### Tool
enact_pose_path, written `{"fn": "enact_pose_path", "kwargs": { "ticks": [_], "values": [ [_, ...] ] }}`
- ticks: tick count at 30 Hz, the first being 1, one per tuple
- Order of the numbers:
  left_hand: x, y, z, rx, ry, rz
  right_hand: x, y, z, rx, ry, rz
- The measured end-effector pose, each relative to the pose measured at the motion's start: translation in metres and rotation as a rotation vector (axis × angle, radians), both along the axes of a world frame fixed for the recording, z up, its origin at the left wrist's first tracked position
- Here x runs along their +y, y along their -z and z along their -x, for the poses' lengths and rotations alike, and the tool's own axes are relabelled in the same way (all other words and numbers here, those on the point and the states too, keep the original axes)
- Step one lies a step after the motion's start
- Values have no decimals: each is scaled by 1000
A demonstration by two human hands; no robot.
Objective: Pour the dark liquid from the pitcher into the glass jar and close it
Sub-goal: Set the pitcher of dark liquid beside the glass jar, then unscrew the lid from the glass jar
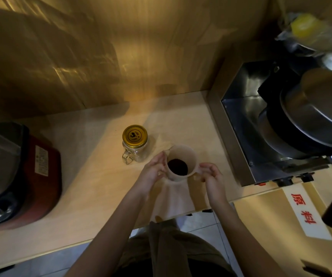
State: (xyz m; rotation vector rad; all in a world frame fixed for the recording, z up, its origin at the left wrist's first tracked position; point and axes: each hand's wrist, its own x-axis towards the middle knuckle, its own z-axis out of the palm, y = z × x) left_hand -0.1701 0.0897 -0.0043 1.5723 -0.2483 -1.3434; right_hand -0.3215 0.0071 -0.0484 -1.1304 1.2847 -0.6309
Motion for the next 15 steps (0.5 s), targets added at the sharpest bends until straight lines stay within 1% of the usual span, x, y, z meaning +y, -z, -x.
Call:
{"fn": "enact_pose_path", "kwargs": {
  "ticks": [2, 4, 6, 8, 10, 11, 13, 15],
  "values": [
    [0, -3, -4, -51, -6, -22, -3, -5, -1, 63, -11, 100],
    [2, -8, -9, -142, -54, -28, -7, -13, -5, 156, -78, 256],
    [6, -14, -17, -272, -85, -23, -11, -22, -13, 226, -175, 429],
    [11, -19, -27, -422, -58, 7, -16, -32, -27, 288, -282, 568],
    [17, -22, -38, -548, -45, 39, -18, -44, -46, 311, -386, 630],
    [19, -22, -43, -596, -73, 49, -18, -49, -58, 303, -439, 657],
    [21, -18, -51, -675, -190, 32, -17, -54, -81, 281, -544, 707],
    [21, -9, -59, -725, -302, -25, -17, -54, -107, 271, -647, 724]
  ]
}}
